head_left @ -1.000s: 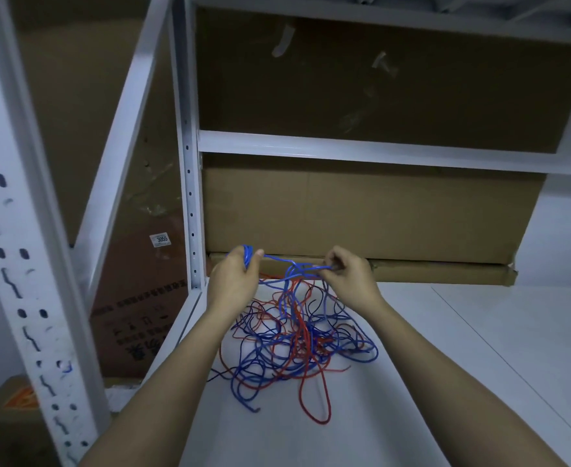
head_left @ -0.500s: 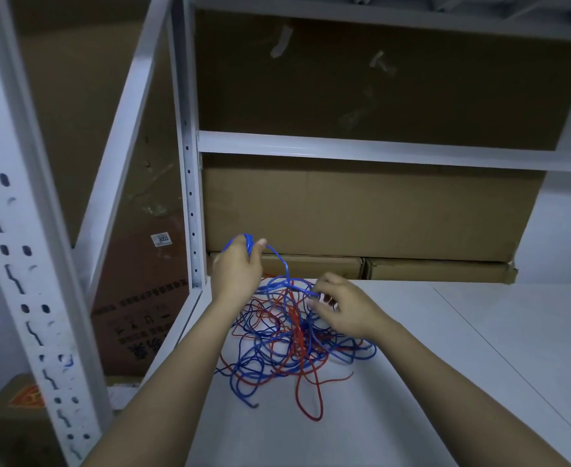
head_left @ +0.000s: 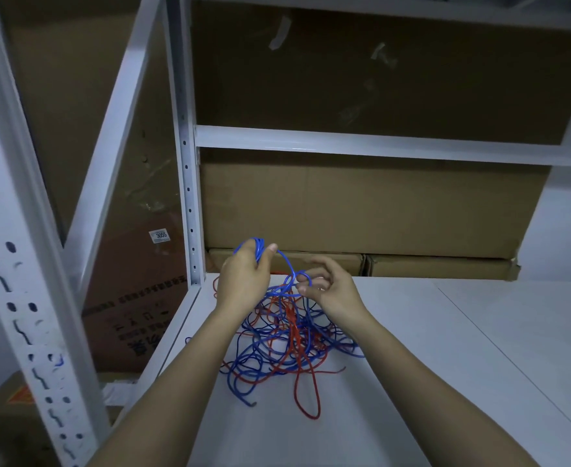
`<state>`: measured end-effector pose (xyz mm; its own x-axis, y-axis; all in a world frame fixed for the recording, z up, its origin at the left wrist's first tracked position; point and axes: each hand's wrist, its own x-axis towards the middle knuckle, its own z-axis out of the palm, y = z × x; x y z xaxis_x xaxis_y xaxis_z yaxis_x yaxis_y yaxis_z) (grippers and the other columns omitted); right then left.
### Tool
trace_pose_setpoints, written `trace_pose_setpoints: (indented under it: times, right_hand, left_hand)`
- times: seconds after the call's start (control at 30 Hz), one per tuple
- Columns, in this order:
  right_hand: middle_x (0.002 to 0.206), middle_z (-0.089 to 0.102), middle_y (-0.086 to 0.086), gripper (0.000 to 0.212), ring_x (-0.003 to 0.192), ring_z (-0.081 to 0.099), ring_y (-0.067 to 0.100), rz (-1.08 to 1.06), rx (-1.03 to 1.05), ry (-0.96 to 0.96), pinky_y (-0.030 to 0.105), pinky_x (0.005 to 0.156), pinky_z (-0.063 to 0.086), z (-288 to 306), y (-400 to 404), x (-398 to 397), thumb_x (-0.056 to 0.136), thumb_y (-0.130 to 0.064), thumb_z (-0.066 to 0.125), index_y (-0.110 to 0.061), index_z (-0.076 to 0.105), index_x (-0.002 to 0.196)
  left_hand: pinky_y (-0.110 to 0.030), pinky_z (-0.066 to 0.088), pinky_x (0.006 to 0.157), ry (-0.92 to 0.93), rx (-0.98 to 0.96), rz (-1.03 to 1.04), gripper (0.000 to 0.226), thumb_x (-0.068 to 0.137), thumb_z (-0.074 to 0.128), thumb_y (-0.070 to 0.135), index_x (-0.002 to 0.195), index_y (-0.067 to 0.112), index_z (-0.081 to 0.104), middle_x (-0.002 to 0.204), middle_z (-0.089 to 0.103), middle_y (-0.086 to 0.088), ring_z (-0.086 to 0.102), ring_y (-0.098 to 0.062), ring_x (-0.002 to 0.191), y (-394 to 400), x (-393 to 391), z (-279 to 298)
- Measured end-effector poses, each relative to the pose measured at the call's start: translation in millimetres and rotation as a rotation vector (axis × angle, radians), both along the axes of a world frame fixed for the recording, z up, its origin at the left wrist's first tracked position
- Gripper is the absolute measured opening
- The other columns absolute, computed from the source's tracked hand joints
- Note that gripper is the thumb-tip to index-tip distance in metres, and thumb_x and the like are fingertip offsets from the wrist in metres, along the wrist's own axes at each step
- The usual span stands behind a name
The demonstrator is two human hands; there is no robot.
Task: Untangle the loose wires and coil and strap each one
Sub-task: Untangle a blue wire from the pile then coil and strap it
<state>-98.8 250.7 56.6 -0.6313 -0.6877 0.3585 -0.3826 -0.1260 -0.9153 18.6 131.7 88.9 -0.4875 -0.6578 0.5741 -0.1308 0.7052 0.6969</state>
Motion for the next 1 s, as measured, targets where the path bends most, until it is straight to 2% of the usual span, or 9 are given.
trace_pose_setpoints:
  times: [0.17,0.23,0.4,0.47,0.53,0.63,0.77,0.87,1.0]
  right_hand:
    - [0.101,0.065,-0.003,0.028,0.089,0.059,0.011,-0.182,0.232,0.644,0.027,0.077,0.047,-1,-4,-7,0.088,-0.012,0.066,-0.02,0.063,0.114]
    - [0.103,0.063,-0.005,0.03,0.095,0.056,0.015,-0.238,0.282,0.745,0.029,0.076,0.044,-5,-7,-7,0.089,-0.023,0.065,-0.022,0.061,0.119]
    - [0.117,0.05,0.001,0.044,0.113,0.048,0.019,-0.286,0.231,0.508,0.033,0.092,0.044,-19,-13,-2,0.089,-0.02,0.061,-0.02,0.053,0.132]
    - [0.123,0.049,0.001,0.045,0.118,0.043,0.015,-0.23,0.091,0.467,0.026,0.099,0.039,-20,-14,5,0.084,-0.013,0.057,-0.017,0.057,0.129]
    - [0.124,0.054,-0.004,0.04,0.119,0.043,0.008,-0.089,0.03,0.436,0.013,0.098,0.033,-17,-16,13,0.084,-0.009,0.052,-0.017,0.062,0.122]
    - [0.118,0.063,-0.001,0.031,0.12,0.049,0.01,0.108,0.126,0.433,0.013,0.096,0.036,-16,-18,19,0.088,0.003,0.049,-0.013,0.068,0.107]
    - [0.104,0.068,-0.003,0.024,0.106,0.057,0.002,0.217,0.092,0.207,0.015,0.092,0.039,-20,-18,28,0.089,-0.017,0.046,-0.011,0.069,0.095]
    - [0.086,0.066,-0.005,0.026,0.09,0.058,0.007,0.071,0.137,0.281,0.029,0.092,0.04,-29,-25,28,0.096,-0.031,0.054,-0.01,0.066,0.088]
    - [0.067,0.049,0.004,0.033,0.061,0.045,0.015,-0.065,0.109,0.157,0.025,0.063,0.035,-32,-26,18,0.097,-0.03,0.053,-0.01,0.054,0.071]
  left_hand:
    - [-0.034,0.033,0.056,0.049,0.023,-0.062,0.045,0.098,0.047,0.04,0.08,-0.001,0.047,0.062,0.043,-0.011,0.044,-0.026,0.059,4,3,-1]
    - [-0.033,0.034,0.058,0.066,0.042,-0.079,0.045,0.098,0.047,0.04,0.083,-0.003,0.05,0.068,0.049,-0.019,0.048,-0.03,0.064,3,4,-1]
    - [-0.034,0.035,0.06,0.061,0.038,-0.09,0.047,0.098,0.045,0.041,0.083,-0.003,0.05,0.066,0.045,-0.009,0.047,-0.026,0.064,-3,8,-3]
    - [-0.033,0.034,0.06,0.047,0.031,-0.095,0.048,0.099,0.044,0.041,0.082,-0.004,0.05,0.066,0.044,-0.008,0.045,-0.024,0.063,-4,9,-5]
    - [-0.028,0.033,0.058,0.042,0.036,-0.109,0.047,0.099,0.044,0.04,0.081,-0.003,0.05,0.064,0.044,-0.005,0.043,-0.019,0.061,-5,9,-8]
    - [-0.025,0.032,0.058,0.082,0.17,-0.134,0.044,0.099,0.045,0.039,0.077,0.001,0.051,0.064,0.043,-0.003,0.041,-0.013,0.058,-5,8,-7]
    - [-0.027,0.034,0.056,0.087,0.305,-0.157,0.042,0.101,0.043,0.038,0.07,0.01,0.047,0.056,0.043,0.001,0.039,-0.011,0.05,-10,11,-3]
    - [-0.016,0.038,0.051,0.167,0.604,-0.345,0.041,0.102,0.042,0.035,0.067,0.013,0.046,0.044,0.046,0.008,0.041,-0.005,0.041,-13,13,1]
    - [-0.018,0.037,0.051,0.269,1.112,-0.783,0.041,0.098,0.045,0.034,0.063,0.015,0.052,0.049,0.043,0.006,0.038,-0.006,0.041,-19,24,2]
